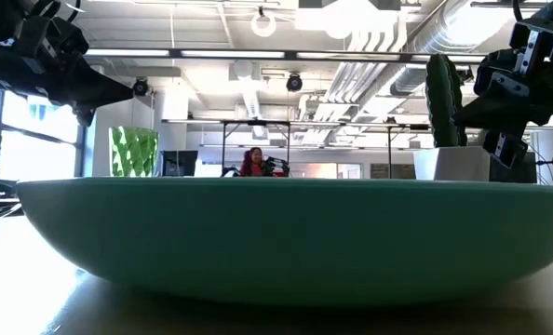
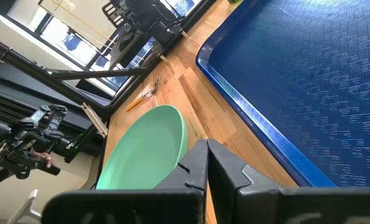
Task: Pick and place plate/cup/fork/spoon on tray
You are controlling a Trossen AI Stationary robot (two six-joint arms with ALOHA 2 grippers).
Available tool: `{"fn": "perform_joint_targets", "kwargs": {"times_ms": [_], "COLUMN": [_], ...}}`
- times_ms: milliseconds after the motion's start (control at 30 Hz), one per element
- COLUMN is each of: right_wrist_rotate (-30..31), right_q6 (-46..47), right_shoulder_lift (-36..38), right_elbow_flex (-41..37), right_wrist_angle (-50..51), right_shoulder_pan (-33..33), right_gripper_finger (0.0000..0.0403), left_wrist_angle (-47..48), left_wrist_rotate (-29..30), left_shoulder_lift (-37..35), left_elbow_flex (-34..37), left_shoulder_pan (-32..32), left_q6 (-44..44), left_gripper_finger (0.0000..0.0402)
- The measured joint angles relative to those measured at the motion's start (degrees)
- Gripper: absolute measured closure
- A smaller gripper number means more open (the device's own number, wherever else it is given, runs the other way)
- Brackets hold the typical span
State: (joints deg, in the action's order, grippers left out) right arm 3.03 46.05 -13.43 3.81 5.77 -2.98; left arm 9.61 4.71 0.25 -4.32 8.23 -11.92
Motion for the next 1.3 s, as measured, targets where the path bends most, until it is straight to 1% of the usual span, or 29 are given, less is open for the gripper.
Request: {"fn": "perform_joint_targets", "kwargs": {"times_ms": [367,500,700,967,1300], "right_wrist_rotate": [0.00,0.00,0.00,0.00,0.00], "right_q6": [0.00,0.01,0.01,-0.01,0.34], "right_shoulder_lift": [0.00,0.00,0.00,0.00,0.00], "right_elbow_flex": [0.00,0.00,0.00,0.00,-0.01], "right_wrist_angle": [0.02,0.02,0.02,0.03,1.37], "right_shoulder_pan": [-0.02,0.00,0.00,-0.01,0.00], "right_gripper_finger": [0.0402,0.0402,0.0402,0.0402,0.0402], "left_wrist_angle": [0.00,-0.02,-0.07,-0.87,-0.35], "left_wrist_rotate": [-0.02,0.33,0.87,0.87,0.87], "left_shoulder_lift": [0.02,0.02,0.01,0.01,0.11], "left_elbow_flex": [0.00,-0.01,-0.01,-0.02,-0.02], "left_shoulder_pan": [-0.02,-0.01,-0.01,-0.01,-0.01], "left_q6": [-0.27,-2.89,-3.42,-10.83,-10.88], "left_gripper_finger": [0.0401,0.0401,0.0401,0.0401,0.0400]}}
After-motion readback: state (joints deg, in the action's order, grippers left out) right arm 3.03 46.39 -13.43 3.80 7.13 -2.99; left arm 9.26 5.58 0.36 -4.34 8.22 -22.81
